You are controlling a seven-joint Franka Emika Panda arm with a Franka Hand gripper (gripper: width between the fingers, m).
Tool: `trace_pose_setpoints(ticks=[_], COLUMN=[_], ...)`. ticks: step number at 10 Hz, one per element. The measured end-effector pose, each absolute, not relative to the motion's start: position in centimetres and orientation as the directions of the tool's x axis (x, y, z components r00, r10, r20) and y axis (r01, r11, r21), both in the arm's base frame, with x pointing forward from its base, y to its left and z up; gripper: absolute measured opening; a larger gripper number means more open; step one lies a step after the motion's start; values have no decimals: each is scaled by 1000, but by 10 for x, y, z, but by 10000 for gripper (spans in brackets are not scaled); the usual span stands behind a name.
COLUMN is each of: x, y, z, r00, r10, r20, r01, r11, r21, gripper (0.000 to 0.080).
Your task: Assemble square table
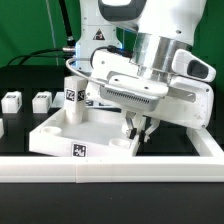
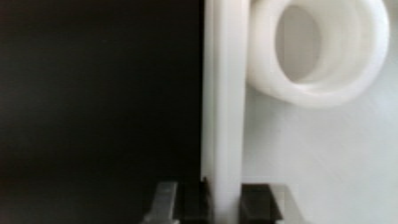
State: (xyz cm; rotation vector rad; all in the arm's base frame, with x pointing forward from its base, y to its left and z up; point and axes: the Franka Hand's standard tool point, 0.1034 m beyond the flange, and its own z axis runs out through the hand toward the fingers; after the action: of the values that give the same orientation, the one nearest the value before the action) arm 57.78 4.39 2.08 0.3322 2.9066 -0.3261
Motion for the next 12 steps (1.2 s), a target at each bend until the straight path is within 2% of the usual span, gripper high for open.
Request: trace_pose_setpoints(ticks=[1,3,6,12], x=[581,578,572,571], y=[40,36,64,57], z=[21,20,22,19], r00=[-954,-950,-959,-962], r10=[185,199,154,146], r20=[-234,-242,-238,-230], r01=[225,232,192,184], r11=[961,965,970,971], r21=[-158,-118,-147,-154], gripper=[64,64,64,64])
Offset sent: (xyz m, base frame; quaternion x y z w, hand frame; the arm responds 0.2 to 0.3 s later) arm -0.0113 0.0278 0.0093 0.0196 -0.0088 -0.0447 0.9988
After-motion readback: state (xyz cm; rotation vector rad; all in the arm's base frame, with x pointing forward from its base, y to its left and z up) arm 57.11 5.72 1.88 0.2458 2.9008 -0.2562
